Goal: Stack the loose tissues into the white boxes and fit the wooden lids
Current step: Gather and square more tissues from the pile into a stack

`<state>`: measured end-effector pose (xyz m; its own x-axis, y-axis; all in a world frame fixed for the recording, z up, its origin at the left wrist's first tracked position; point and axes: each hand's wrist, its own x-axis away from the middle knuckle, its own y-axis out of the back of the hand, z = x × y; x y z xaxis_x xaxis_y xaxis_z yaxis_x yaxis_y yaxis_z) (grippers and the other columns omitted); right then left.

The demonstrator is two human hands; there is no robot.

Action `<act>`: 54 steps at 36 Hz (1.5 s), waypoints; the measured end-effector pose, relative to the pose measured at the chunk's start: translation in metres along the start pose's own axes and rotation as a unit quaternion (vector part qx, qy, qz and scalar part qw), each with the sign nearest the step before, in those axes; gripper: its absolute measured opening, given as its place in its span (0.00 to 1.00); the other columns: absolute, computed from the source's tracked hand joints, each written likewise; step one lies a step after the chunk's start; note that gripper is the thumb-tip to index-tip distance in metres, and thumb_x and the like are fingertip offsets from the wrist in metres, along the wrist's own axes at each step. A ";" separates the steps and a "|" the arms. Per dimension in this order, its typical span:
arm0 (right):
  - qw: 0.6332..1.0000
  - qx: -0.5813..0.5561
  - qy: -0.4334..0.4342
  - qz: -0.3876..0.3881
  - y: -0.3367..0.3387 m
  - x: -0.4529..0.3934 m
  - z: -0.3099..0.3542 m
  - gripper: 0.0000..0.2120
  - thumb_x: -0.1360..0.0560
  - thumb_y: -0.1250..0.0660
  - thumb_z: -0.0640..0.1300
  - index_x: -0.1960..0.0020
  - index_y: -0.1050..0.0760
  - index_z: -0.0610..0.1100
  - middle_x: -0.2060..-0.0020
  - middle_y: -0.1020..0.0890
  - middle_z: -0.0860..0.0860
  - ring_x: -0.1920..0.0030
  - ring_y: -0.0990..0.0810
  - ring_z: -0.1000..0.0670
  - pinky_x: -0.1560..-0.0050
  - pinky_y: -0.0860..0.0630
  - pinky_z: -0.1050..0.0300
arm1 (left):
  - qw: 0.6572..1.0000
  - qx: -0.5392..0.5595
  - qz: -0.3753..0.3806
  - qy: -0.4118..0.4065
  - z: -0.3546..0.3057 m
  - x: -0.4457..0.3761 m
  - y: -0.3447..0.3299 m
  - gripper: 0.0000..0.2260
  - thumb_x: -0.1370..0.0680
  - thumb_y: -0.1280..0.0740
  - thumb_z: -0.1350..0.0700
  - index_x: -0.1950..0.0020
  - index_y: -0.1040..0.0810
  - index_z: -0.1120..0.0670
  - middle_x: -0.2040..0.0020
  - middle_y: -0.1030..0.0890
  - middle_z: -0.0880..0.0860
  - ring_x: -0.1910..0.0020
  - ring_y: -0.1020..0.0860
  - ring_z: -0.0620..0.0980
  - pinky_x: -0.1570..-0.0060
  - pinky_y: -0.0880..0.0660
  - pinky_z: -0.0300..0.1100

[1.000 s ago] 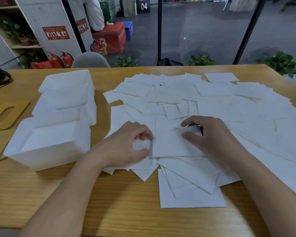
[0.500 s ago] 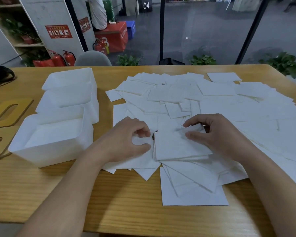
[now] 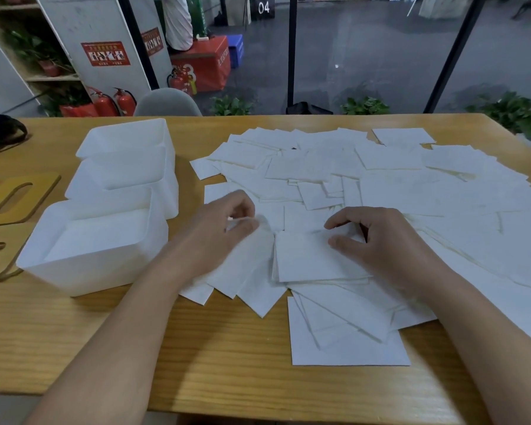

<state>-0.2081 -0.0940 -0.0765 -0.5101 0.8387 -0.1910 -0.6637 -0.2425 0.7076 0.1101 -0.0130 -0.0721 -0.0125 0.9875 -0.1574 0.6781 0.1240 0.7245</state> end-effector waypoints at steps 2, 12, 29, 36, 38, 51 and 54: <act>1.000 0.006 0.011 -0.001 -0.001 0.001 0.000 0.08 0.21 0.23 0.47 0.45 0.15 0.58 0.68 0.21 0.65 0.70 0.26 0.57 0.67 0.32 0.70 | 0.999 0.017 -0.045 -0.019 0.001 -0.003 0.001 0.05 0.14 0.32 0.45 0.45 0.24 0.43 0.53 0.20 0.43 0.54 0.21 0.42 0.56 0.27 0.38; 0.996 0.034 0.069 -0.048 0.000 -0.003 0.010 0.13 0.23 0.23 0.58 0.39 0.17 0.61 0.37 0.20 0.66 0.32 0.25 0.58 0.30 0.35 0.57 | 0.979 0.045 -0.140 -0.143 -0.023 -0.022 -0.009 0.03 0.12 0.33 0.54 0.44 0.25 0.46 0.55 0.21 0.43 0.57 0.22 0.46 0.60 0.28 0.36; 0.977 -0.207 0.040 0.027 -0.005 -0.003 0.020 0.28 0.24 0.22 0.62 0.27 0.24 0.60 0.43 0.14 0.56 0.49 0.14 0.49 0.47 0.19 0.56 | 0.982 0.122 -0.042 -0.137 -0.045 -0.032 -0.028 0.05 0.13 0.32 0.48 0.43 0.22 0.47 0.57 0.20 0.45 0.59 0.21 0.46 0.59 0.29 0.34; 0.977 -0.206 0.047 -0.032 -0.009 -0.001 0.024 0.13 0.17 0.26 0.51 0.34 0.19 0.61 0.66 0.23 0.49 0.67 0.28 0.49 0.65 0.30 0.53 | 0.982 0.131 0.047 -0.127 -0.060 -0.026 -0.043 0.17 0.15 0.29 0.46 0.28 0.27 0.39 0.64 0.23 0.55 0.66 0.25 0.57 0.64 0.27 0.56; 0.976 -0.209 0.024 -0.063 -0.005 0.004 0.017 0.13 0.17 0.26 0.46 0.36 0.18 0.60 0.66 0.23 0.53 0.68 0.29 0.52 0.65 0.30 0.60 | 0.982 0.145 0.075 -0.095 -0.052 -0.021 -0.039 0.25 0.18 0.27 0.44 0.23 0.31 0.33 0.61 0.18 0.54 0.64 0.20 0.59 0.61 0.22 0.59; 0.981 -0.100 -0.053 -0.160 -0.007 0.030 0.001 0.12 0.21 0.21 0.44 0.41 0.17 0.56 0.62 0.17 0.55 0.69 0.20 0.54 0.67 0.25 0.65 | 0.994 0.106 0.005 -0.023 -0.020 -0.001 -0.043 0.25 0.15 0.29 0.49 0.21 0.32 0.33 0.60 0.15 0.46 0.66 0.24 0.41 0.59 0.25 0.35; 0.982 -0.078 -0.052 -0.165 -0.008 0.031 0.001 0.12 0.22 0.21 0.44 0.41 0.17 0.53 0.63 0.17 0.56 0.67 0.19 0.54 0.63 0.24 0.67 | 0.996 0.088 0.001 -0.021 -0.022 0.000 -0.046 0.25 0.15 0.29 0.51 0.21 0.32 0.34 0.61 0.16 0.46 0.67 0.23 0.42 0.62 0.25 0.34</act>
<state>-0.2178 -0.0655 -0.0872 -0.1995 0.9275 -0.3163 -0.8630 -0.0134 0.5051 0.0623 -0.0165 -0.0907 0.0163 0.9823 -0.1864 0.7958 0.1001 0.5972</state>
